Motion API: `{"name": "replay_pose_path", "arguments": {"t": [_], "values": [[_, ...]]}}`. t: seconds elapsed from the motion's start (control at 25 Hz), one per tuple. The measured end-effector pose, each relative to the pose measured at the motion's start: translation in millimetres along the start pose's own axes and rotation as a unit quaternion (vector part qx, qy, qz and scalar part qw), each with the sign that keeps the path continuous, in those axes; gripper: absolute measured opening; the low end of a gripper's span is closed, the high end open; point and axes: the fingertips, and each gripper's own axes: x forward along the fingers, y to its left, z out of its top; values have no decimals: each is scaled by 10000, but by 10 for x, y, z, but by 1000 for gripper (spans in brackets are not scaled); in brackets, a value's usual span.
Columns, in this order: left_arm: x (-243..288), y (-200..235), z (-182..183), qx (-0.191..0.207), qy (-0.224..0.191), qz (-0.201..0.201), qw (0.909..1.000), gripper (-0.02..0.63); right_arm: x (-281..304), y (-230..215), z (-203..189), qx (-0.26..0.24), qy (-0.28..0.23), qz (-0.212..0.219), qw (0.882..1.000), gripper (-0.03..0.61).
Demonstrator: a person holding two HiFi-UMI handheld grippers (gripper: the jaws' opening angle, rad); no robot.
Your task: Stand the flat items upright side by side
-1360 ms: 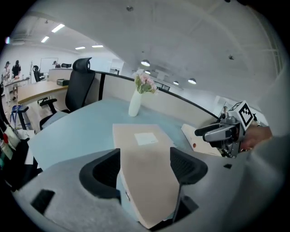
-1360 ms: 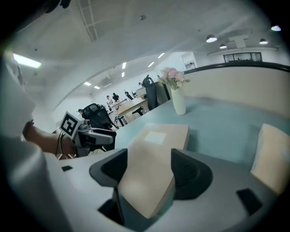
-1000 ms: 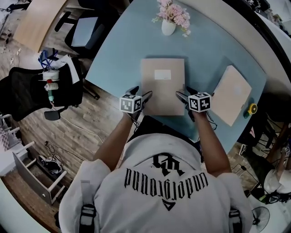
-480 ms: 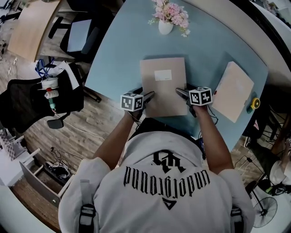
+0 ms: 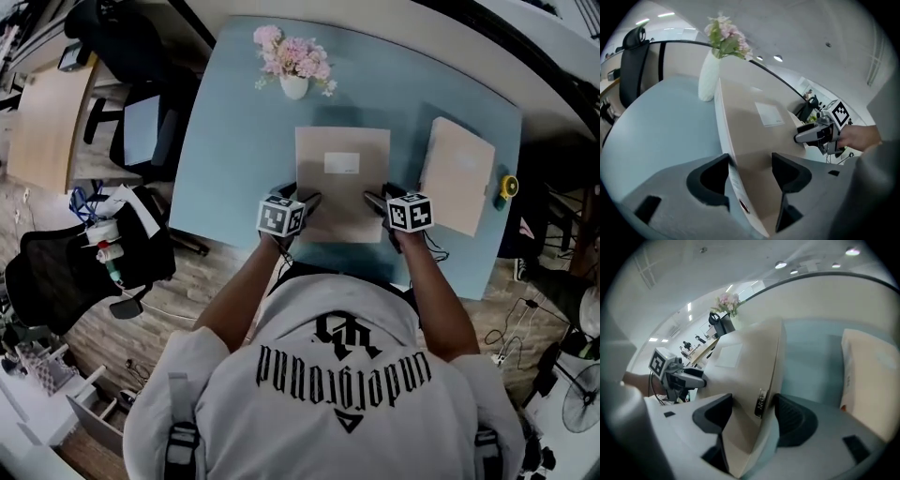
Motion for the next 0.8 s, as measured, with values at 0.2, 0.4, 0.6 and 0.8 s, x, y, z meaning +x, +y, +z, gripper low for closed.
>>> {"name": "replay_pose_path", "arguments": {"t": [0.2, 0.4, 0.6, 0.8], "values": [[145, -345, 603, 1052, -214, -82, 9942, 292, -487, -251, 206, -161, -781, -808, 9935, 284], [190, -590, 1091, 1877, -598, 122, 9803, 288, -855, -399, 427, -574, -1487, -1574, 9746, 276], [202, -688, 1366, 2254, -1043, 303, 9682, 282, -1058, -447, 640, -1104, -1922, -2210, 9498, 265], [230, -709, 1497, 2449, -1262, 517, 9599, 281, -1112, -473, 776, -1254, -2230, -2448, 9352, 264]]}}
